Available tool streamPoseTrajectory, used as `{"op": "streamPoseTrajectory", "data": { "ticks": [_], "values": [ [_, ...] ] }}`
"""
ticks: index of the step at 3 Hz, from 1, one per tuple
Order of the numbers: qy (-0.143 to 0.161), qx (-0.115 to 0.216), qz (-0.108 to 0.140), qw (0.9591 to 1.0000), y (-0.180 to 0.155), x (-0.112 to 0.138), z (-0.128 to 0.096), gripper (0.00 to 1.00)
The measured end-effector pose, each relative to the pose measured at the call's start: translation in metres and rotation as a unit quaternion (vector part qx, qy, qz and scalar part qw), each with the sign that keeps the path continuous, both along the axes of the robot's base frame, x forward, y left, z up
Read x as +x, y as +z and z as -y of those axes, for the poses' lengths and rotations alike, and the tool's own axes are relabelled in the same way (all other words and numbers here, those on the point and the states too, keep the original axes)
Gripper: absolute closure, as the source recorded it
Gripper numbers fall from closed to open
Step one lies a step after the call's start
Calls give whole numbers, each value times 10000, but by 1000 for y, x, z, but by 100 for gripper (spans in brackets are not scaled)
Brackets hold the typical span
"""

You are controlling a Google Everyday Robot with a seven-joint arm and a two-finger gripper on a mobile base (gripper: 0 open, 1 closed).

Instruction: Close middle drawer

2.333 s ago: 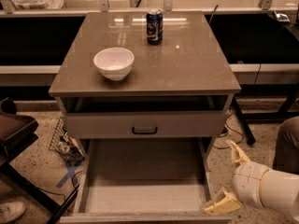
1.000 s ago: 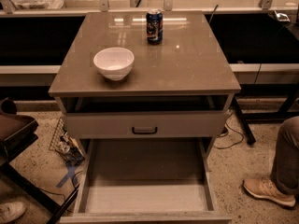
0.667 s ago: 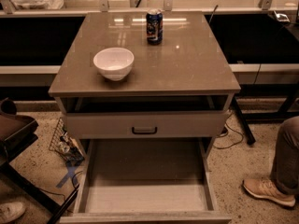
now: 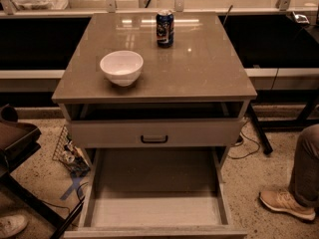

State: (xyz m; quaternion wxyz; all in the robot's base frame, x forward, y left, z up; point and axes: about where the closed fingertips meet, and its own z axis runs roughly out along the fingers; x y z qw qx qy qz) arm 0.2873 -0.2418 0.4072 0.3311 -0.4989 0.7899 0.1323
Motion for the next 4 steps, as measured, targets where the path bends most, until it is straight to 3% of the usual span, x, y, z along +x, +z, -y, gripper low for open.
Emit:
{"op": "streamPoseTrajectory", "data": {
  "ticks": [1, 2, 3, 4],
  "values": [
    [344, 215, 236, 9989, 1, 42, -30, 100],
    [378, 233, 259, 9987, 1, 46, -33, 100],
    [514, 210, 434, 9975, 9, 101, -44, 100],
    [514, 210, 434, 9975, 9, 100, -44, 100]
  ]
}}
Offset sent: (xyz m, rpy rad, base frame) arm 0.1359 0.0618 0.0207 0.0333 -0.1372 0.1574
